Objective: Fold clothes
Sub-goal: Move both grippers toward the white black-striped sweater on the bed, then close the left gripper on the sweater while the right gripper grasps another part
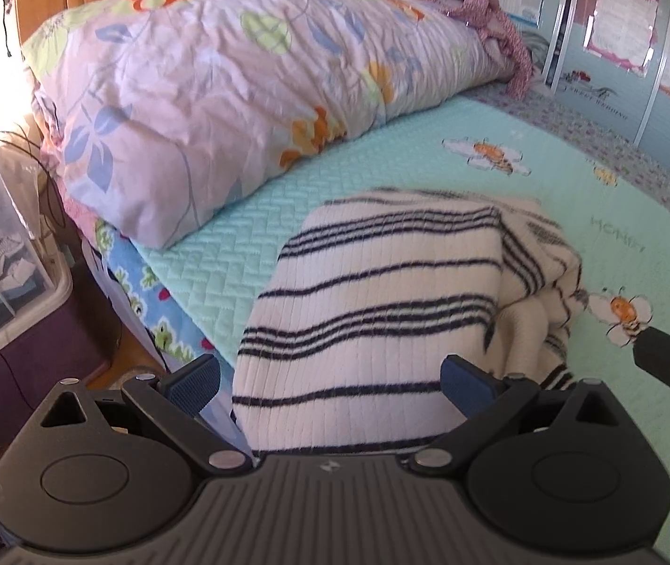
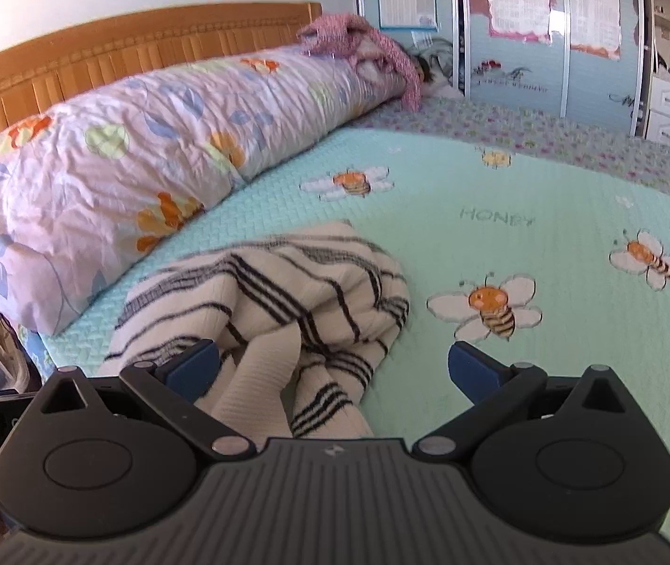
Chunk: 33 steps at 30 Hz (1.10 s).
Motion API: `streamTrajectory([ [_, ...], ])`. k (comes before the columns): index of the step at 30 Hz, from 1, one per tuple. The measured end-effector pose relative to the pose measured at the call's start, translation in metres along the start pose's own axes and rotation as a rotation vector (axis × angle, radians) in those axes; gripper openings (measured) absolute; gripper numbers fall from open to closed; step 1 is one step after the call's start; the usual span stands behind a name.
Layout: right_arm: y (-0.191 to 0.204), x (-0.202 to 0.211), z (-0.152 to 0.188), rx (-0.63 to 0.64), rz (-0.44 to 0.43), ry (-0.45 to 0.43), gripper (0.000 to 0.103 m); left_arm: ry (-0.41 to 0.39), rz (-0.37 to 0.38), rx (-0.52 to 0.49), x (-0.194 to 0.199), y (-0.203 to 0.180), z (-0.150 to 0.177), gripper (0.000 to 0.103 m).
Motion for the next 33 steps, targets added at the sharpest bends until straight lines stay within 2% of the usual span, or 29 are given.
streamTrajectory([
  [9,-0.006,-0.035,0.034,-0.011,0.039,0.116,0.103,0.106,-0.014,-0.02,-0.041,0.003,0.024,0.103],
  [15,-0.009,-0.062,0.054,-0.025,0.053,0.202,0.103,0.158,0.008,-0.013,-0.068,0.0,0.033,0.103],
  [19,-0.016,-0.089,0.073,-0.058,0.081,0.281,0.103,0.196,0.044,0.027,-0.089,-0.001,0.038,0.103],
  [22,-0.022,-0.105,0.089,-0.106,0.069,0.347,0.103,0.191,0.037,0.038,-0.091,-0.003,0.041,0.103],
  [24,-0.023,-0.109,0.095,-0.121,0.062,0.351,0.103,0.189,0.032,0.046,-0.092,-0.005,0.043,0.103],
  [33,-0.011,-0.102,0.104,0.019,0.078,0.331,0.103,0.134,0.028,0.047,-0.089,-0.005,0.047,0.103],
])
Point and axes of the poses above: each gripper's, at about its wrist camera, not at the fingertips, and x roughly against the way its jaws point, y to its left, z to its underside, the point moved 9 cm from there along -x, roughly the way its jaws point, and after that the axes turned 10 degrees about -x, right-handed, at the moved point
